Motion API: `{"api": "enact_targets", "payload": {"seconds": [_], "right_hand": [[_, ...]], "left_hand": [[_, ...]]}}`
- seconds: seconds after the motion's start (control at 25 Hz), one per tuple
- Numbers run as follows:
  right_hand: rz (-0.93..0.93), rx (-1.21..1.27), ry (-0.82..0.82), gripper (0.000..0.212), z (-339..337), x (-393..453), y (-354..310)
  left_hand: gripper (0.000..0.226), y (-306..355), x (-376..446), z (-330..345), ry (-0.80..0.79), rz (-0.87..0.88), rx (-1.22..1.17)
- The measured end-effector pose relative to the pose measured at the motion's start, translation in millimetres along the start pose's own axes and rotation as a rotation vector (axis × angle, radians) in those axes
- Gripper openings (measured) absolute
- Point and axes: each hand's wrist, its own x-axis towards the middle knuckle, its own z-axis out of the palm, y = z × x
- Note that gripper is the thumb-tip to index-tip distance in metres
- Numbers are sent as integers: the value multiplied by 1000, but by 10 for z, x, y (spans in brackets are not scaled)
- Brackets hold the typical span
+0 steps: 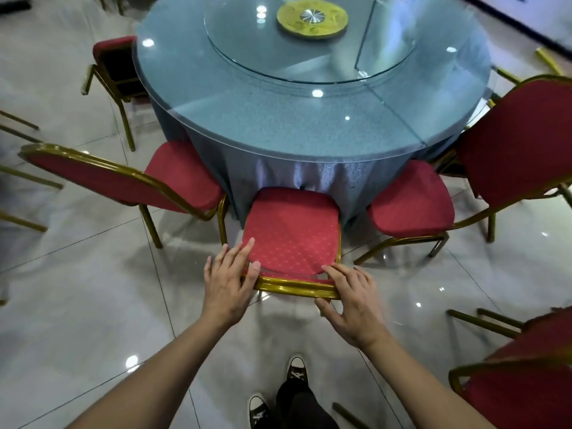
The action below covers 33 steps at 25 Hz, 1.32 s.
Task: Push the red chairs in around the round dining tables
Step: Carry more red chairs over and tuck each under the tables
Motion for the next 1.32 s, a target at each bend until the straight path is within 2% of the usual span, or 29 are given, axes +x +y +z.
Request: {"api": "enact_targets", "payload": {"seconds": [0.24,0.44,0.56,0.8,1.16,1.32], "right_hand": [[-3,-32,50,70,-39,767,374],[-36,-32,82,72,-123,861,799],[-11,-30,108,70,-93,890,815],[-24,-65,164,71,-294,1248,870],[55,-47,27,76,-160,832,618],[44,-58,-22,76,-201,798,578]], "left_hand": [[69,213,744,13,45,-27,-22],[64,552,782,266,77,-15,-20],[64,546,852,288,81,-24,-12],[64,705,1159,285,198,-21,-16],[68,469,849,231,79,-9,10],[74,457,815,85,-82,-30,54]]}}
